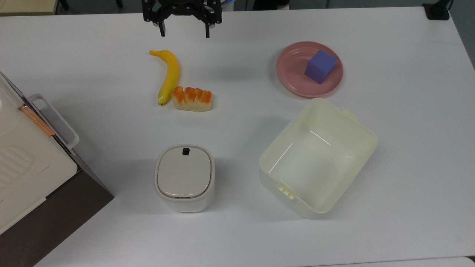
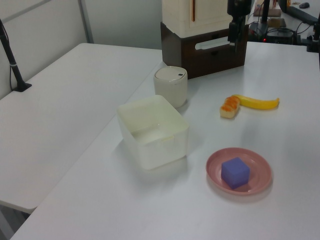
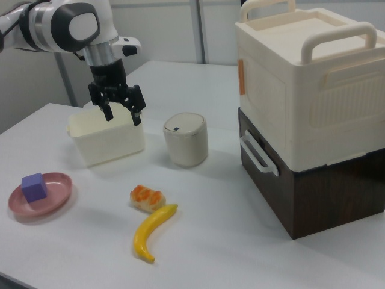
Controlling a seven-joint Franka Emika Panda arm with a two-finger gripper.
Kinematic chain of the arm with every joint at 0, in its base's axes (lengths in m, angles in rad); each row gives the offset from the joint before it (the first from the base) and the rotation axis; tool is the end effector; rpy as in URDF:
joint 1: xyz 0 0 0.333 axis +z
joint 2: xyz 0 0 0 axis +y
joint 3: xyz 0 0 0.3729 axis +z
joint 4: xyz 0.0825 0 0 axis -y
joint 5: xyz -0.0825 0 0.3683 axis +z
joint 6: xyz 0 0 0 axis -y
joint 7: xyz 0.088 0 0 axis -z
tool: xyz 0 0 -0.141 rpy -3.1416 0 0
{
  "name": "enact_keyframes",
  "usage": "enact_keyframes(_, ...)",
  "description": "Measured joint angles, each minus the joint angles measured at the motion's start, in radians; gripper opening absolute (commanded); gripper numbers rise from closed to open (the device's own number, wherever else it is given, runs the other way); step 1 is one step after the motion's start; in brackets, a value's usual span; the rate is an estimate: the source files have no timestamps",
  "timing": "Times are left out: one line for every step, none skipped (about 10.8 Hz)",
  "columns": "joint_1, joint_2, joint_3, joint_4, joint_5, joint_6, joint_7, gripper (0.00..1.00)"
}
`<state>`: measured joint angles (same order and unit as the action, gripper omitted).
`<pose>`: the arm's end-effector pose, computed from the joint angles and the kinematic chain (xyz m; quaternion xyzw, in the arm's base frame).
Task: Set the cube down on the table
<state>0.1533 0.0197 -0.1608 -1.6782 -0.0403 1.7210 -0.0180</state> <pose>0.5567 -0.0084 0.6007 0.9997 0.0081 0.0114 0.0217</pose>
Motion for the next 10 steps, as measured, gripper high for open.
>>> enact_keyframes(0.000,0.000,0.000,0.000,0.000,0.000,-0.001,1.00)
enact_keyframes(0.000,0.000,0.000,0.001,0.000,0.000,-0.015,1.00)
enact_keyframes(0.000,0.000,0.000,0.001,0.000,0.000,-0.022,1.00)
enact_keyframes(0.000,0.000,0.000,0.001,0.000,0.000,-0.026,1.00)
enact_keyframes(0.000,0.000,0.000,0.001,0.000,0.000,-0.029,1.00)
enact_keyframes(0.000,0.000,0.000,0.001,0.000,0.000,-0.030,1.00)
enact_keyframes(0.000,0.000,0.000,0.001,0.000,0.000,-0.031,1.00)
enact_keyframes(0.000,0.000,0.000,0.001,0.000,0.000,-0.031,1.00)
enact_keyframes(0.000,0.000,0.000,0.001,0.000,0.000,-0.032,1.00)
enact_keyframes(0.000,0.000,0.000,0.002,0.000,0.000,-0.032,1.00)
